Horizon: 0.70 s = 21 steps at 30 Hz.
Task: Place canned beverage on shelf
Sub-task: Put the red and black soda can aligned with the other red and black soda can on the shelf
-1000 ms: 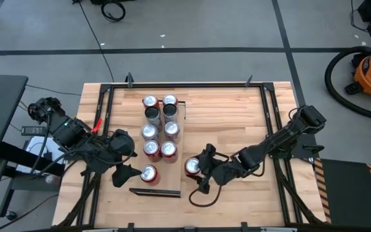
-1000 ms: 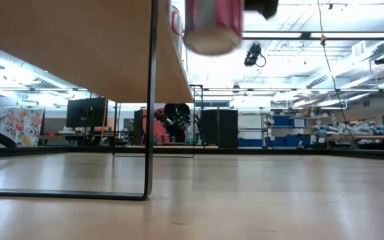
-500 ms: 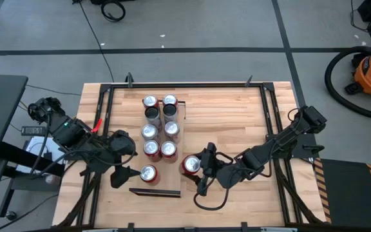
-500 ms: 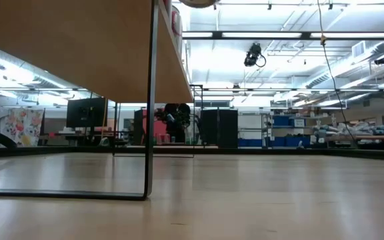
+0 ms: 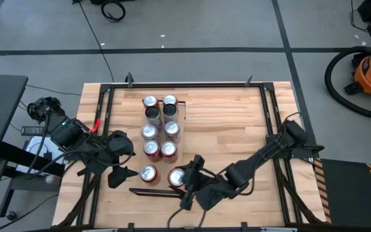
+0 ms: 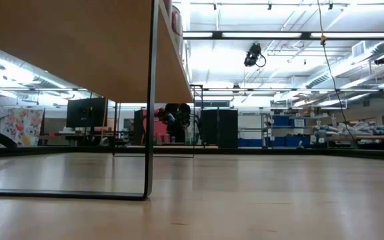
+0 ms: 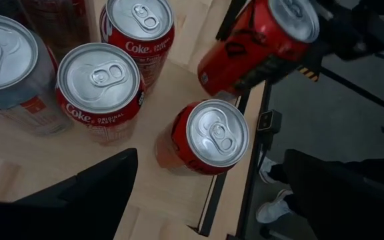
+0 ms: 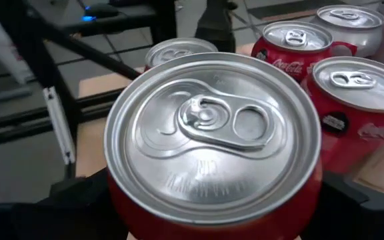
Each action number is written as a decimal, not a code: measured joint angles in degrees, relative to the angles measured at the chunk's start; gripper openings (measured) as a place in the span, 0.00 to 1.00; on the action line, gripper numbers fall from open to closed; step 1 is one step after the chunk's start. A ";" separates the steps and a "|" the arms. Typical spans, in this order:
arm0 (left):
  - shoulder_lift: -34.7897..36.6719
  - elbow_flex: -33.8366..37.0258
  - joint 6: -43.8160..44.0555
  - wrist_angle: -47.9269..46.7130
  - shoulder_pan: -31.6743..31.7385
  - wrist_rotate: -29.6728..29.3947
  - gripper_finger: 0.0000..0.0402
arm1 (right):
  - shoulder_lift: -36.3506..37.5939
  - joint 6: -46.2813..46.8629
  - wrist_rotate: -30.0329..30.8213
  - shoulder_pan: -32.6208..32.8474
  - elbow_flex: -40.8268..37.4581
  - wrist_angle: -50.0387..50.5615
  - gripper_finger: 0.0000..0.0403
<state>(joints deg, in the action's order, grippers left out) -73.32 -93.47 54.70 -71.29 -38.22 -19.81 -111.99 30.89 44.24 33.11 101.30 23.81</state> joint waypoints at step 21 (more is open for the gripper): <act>-0.02 0.00 -0.04 -0.04 0.15 0.04 0.97 | -6.09 13.72 2.28 -2.80 5.46 6.90 0.81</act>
<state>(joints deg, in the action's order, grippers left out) -73.34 -93.47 54.65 -71.33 -38.06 -19.77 -118.08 44.61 46.52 30.31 106.76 30.71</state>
